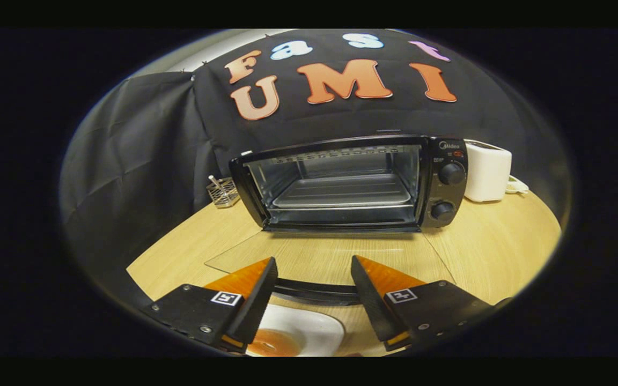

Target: Open the toaster oven, put the food inside, and close the toaster oven door.

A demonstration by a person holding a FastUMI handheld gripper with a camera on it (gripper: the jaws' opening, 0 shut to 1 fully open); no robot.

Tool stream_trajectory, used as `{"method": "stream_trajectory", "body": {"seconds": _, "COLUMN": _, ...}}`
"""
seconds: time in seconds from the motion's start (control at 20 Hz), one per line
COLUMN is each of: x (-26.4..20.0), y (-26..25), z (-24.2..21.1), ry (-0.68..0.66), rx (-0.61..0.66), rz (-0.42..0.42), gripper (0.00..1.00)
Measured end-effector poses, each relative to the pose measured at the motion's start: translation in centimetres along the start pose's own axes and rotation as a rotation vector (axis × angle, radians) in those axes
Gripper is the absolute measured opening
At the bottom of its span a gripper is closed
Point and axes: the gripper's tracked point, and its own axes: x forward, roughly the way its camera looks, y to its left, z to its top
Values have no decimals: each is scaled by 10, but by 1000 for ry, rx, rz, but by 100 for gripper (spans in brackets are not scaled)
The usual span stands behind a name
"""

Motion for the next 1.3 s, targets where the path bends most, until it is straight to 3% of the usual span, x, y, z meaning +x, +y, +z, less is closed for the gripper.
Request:
{"method": "stream_trajectory", "body": {"seconds": 0.2, "x": 1, "y": -6, "z": -29, "ry": 78, "rx": 4, "rz": -8, "gripper": 82}}
{"method": "stream_trajectory", "body": {"seconds": 0.55, "x": -15, "y": -2, "z": -23, "ry": 66, "rx": 30, "rz": 8, "gripper": 78}}
{"method": "stream_trajectory", "body": {"seconds": 1.0, "x": -68, "y": 32, "z": -47, "ry": 76, "rx": -84, "rz": 100, "gripper": 95}}
{"method": "stream_trajectory", "body": {"seconds": 1.3, "x": -93, "y": 49, "z": -93, "ry": 184, "rx": -165, "rz": 159, "gripper": 97}}
